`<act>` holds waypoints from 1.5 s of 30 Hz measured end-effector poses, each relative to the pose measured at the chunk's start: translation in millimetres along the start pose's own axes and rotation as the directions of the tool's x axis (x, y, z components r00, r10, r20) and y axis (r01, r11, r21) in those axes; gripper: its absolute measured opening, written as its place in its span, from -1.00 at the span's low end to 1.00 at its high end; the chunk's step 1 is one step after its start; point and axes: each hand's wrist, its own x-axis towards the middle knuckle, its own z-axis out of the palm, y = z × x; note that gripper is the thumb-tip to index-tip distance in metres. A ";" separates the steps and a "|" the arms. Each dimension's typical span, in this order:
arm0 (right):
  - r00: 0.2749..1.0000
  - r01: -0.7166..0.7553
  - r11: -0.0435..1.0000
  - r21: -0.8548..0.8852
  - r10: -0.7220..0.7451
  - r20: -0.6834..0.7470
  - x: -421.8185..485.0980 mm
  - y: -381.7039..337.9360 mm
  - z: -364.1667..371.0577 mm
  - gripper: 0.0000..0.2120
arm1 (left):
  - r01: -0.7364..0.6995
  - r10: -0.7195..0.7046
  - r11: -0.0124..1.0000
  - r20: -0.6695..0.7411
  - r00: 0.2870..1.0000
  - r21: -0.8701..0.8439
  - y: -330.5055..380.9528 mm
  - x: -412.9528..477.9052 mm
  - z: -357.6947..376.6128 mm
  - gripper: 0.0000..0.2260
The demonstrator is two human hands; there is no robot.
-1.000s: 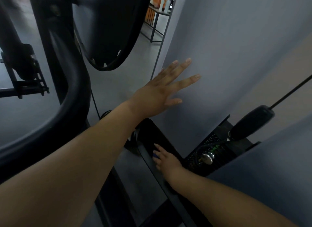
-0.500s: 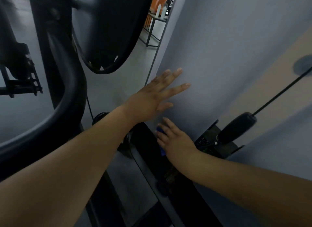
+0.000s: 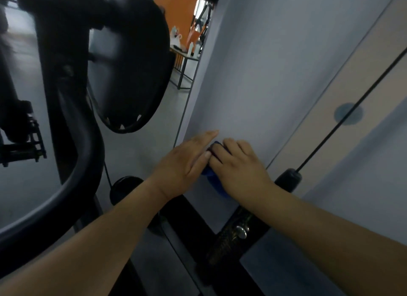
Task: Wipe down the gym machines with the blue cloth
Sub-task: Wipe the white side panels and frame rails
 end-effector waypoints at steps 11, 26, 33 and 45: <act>0.995 -0.078 0.995 -0.060 0.074 -0.072 35.9 21.6 -25.4 -0.60 | 0.101 -0.114 0.991 -0.156 0.981 -0.091 26.3 9.8 27.2 0.06; 0.956 0.147 0.967 -0.208 -0.084 0.282 22.6 99.0 -104.6 -0.45 | -0.034 0.058 0.995 -0.258 0.964 0.098 40.1 23.6 68.7 -0.30; 0.956 0.214 0.935 -0.284 -0.141 0.255 28.0 121.5 -123.2 -0.44 | -0.178 0.228 0.949 -0.177 0.957 0.258 42.8 22.3 74.9 -0.35; 0.946 0.266 0.923 -0.279 -0.195 0.257 31.3 138.7 -130.7 -0.43 | 0.132 -0.136 0.991 -0.356 0.924 -0.036 55.9 48.5 84.2 -0.42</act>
